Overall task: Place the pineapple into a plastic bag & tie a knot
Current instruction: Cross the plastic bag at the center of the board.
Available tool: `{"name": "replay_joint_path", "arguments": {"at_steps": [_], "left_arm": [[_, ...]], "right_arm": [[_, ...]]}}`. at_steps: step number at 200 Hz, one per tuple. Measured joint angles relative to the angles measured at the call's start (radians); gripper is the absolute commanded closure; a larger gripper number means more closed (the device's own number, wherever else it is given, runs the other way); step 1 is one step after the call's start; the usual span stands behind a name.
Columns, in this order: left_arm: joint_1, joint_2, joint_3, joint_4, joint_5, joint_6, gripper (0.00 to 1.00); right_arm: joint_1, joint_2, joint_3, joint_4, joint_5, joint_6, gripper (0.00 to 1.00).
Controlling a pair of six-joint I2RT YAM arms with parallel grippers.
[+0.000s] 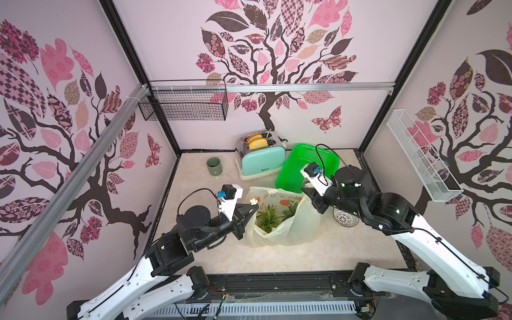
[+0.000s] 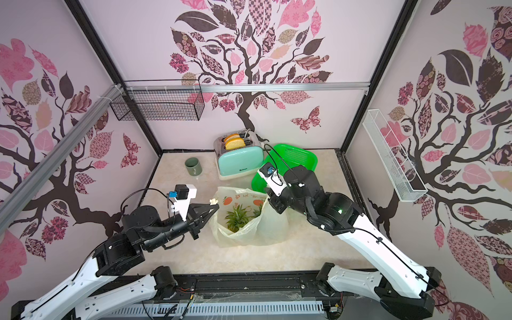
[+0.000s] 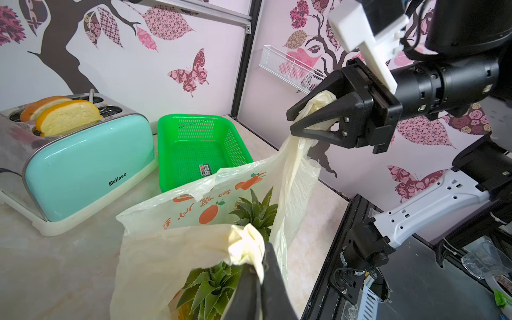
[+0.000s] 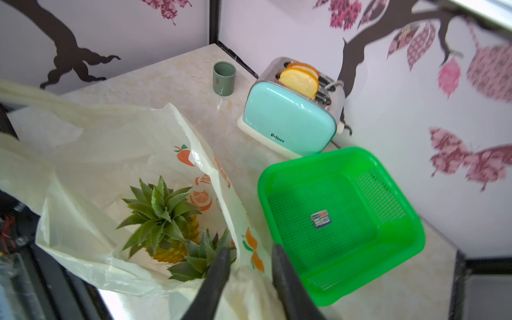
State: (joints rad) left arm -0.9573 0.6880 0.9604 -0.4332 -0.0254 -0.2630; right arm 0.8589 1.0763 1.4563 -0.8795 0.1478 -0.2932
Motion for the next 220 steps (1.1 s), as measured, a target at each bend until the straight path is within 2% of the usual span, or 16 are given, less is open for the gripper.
{"name": "replay_joint_path", "arguments": {"at_steps": [34,66,104,113,121,123,152,182,220], "left_arm": [[0.033,0.067,0.037,0.011,0.06,-0.004,1.0],[0.069,0.107,0.054,0.006,0.121,0.006,0.61],[0.069,-0.041,-0.014,-0.051,0.1,0.019,0.33],[0.069,-0.076,-0.015,-0.081,0.084,0.032,0.21],[0.069,-0.108,-0.015,-0.106,0.066,0.031,0.04],[0.069,-0.115,-0.015,-0.114,0.06,0.035,0.03],[0.069,-0.19,-0.019,-0.211,-0.008,0.076,0.02],[0.069,-0.235,-0.068,-0.232,-0.065,0.144,0.02],[0.069,-0.15,-0.093,-0.127,-0.037,0.241,0.02]], "right_arm": [[0.0,-0.022,-0.029,0.033,-0.055,0.0,1.0],[0.0,-0.034,-0.058,0.038,-0.078,0.0,1.0],[0.0,-0.051,-0.064,0.039,-0.08,0.0,1.0],[0.0,-0.055,-0.064,0.039,-0.082,0.0,1.0],[0.0,-0.056,-0.064,0.039,-0.085,0.0,1.0],[0.0,-0.056,-0.064,0.039,-0.085,0.0,1.0],[0.0,-0.056,-0.064,0.034,-0.092,0.0,1.0],[0.0,-0.059,-0.064,0.029,-0.103,-0.007,1.0],[0.0,-0.073,-0.064,0.004,-0.125,-0.018,1.0]]}}
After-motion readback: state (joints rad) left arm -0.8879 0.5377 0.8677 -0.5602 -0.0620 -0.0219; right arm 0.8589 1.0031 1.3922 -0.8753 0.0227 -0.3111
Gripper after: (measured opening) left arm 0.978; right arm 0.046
